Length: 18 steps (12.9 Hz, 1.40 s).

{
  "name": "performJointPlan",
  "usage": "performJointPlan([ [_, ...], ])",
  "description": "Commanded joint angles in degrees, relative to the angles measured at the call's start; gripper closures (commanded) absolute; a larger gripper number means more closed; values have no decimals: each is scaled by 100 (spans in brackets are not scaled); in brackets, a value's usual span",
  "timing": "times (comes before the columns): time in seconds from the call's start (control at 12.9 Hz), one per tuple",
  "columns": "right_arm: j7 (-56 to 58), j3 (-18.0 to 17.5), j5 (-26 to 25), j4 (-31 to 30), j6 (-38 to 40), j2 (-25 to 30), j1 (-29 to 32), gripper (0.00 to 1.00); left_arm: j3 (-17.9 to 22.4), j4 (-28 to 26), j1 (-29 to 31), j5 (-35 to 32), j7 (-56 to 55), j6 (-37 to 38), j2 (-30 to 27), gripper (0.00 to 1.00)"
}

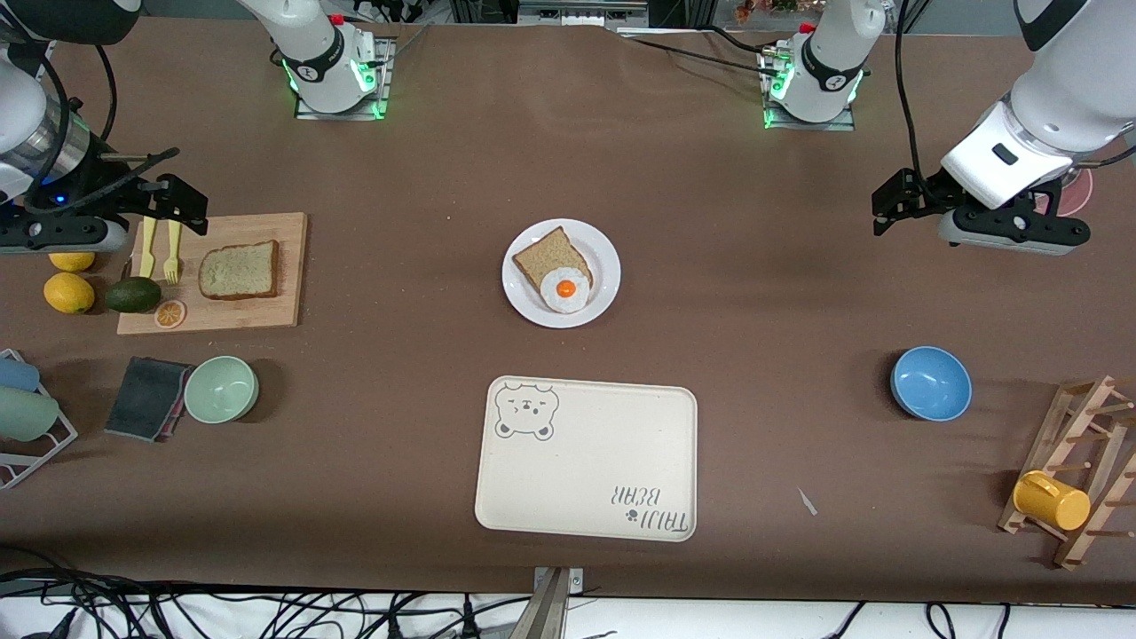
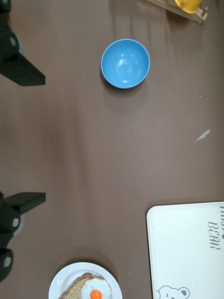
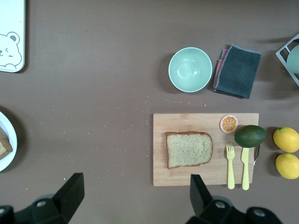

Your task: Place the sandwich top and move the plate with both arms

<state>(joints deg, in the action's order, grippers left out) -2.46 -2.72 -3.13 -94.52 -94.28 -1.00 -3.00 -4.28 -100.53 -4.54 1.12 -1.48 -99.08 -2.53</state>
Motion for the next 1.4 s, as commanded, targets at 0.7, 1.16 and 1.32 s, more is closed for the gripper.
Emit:
performJointPlan([
  [0.7, 97, -27, 67, -22, 15, 30, 71, 0, -29, 69, -3, -217, -28, 91, -28, 0],
  [1.16, 88, -27, 67, -22, 15, 39, 62, 0, -2, 78, 23, -208, -28, 82, -28, 0],
  [1.32, 97, -27, 67, -22, 15, 38, 62, 0, 15, 288, 41, -208, -19, 100, 68, 0],
])
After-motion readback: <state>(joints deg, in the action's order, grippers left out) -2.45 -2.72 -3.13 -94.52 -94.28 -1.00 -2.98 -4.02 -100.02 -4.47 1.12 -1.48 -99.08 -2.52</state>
